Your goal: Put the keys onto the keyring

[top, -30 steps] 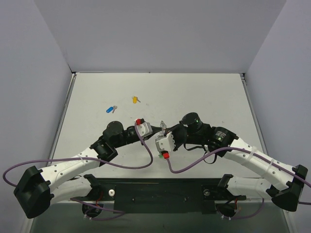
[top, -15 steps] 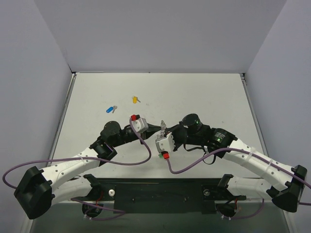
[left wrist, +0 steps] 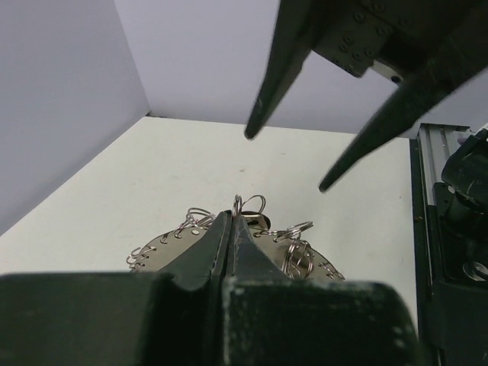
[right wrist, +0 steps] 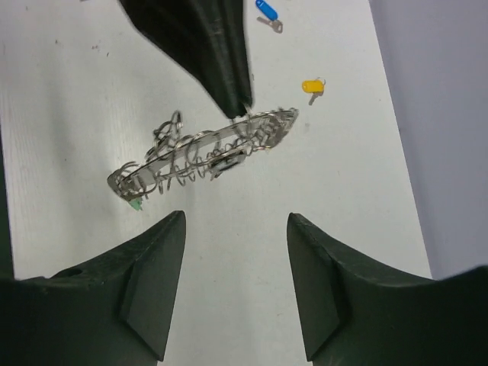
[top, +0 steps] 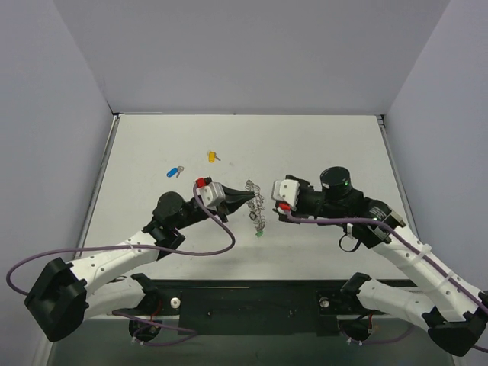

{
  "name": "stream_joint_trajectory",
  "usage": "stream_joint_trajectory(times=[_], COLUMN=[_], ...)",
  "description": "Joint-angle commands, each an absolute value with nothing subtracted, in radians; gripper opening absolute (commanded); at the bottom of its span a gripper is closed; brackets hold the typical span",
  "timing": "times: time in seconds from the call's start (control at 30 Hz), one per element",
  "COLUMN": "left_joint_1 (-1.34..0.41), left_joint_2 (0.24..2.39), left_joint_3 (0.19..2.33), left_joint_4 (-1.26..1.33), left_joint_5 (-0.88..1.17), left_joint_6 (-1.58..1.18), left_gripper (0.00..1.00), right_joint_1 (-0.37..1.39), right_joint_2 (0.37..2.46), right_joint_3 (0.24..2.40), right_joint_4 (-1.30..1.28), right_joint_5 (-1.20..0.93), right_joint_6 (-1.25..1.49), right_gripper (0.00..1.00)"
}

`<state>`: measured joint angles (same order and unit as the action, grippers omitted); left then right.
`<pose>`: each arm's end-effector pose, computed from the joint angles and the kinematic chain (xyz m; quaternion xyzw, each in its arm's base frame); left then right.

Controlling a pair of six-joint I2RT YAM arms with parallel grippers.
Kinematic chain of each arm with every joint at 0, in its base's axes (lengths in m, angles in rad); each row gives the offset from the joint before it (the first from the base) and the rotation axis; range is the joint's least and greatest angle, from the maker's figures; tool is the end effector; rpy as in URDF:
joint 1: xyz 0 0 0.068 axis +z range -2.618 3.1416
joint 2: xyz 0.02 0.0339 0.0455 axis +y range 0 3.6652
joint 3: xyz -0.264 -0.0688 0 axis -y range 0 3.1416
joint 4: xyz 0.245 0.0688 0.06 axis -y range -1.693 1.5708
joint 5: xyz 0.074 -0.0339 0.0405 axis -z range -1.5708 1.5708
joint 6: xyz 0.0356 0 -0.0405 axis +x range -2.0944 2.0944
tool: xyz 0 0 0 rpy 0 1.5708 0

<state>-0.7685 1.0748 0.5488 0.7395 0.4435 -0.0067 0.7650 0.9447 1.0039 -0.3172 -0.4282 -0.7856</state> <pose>0.1620 -0.1779 0.2971 0.3866 0.5048 -0.4148 0.6508 0.1407 0.1555 0.3747 -0.6344 0.4621 0.1622 0.5980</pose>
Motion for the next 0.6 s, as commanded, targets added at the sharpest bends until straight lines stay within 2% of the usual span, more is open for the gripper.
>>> stream_joint_trajectory(times=[0.0, 0.03, 0.07, 0.13, 0.27, 0.4, 0.57], left_joint_1=[-0.758, -0.753, -0.744, -0.738, -0.752, -0.802, -0.902], left_joint_2=[1.112, 1.124, 1.158, 1.204, 1.253, 1.247, 1.247], left_joint_3=[0.538, 0.543, 0.543, 0.529, 0.488, 0.463, 0.436], left_joint_4=[0.974, 0.986, 1.038, 1.165, 1.305, 1.283, 1.27], left_joint_5=[0.538, 0.579, 0.594, 0.614, 0.545, 0.419, 0.304], left_joint_6=[-0.054, -0.076, -0.096, -0.198, -0.307, -0.336, -0.318], left_gripper=[0.0, 0.0, 0.0, 0.0, 0.0, 0.0, 0.0], right_joint_1=[0.645, 0.615, 0.565, 0.502, 0.463, 0.459, 0.434], right_joint_2=[0.931, 0.951, 0.962, 1.002, 1.057, 1.12, 1.16], right_joint_3=[1.089, 1.116, 1.133, 1.195, 1.258, 1.322, 1.319], right_joint_4=[-0.275, -0.297, -0.311, -0.37, -0.508, -0.577, -0.617], right_joint_5=[-0.59, -0.66, -0.705, -0.794, -0.854, -0.857, -0.994], right_joint_6=[-0.393, -0.358, -0.286, -0.24, -0.279, -0.222, -0.221], right_gripper=[0.54, 0.56, 0.63, 0.66, 0.66, 0.66, 0.62])
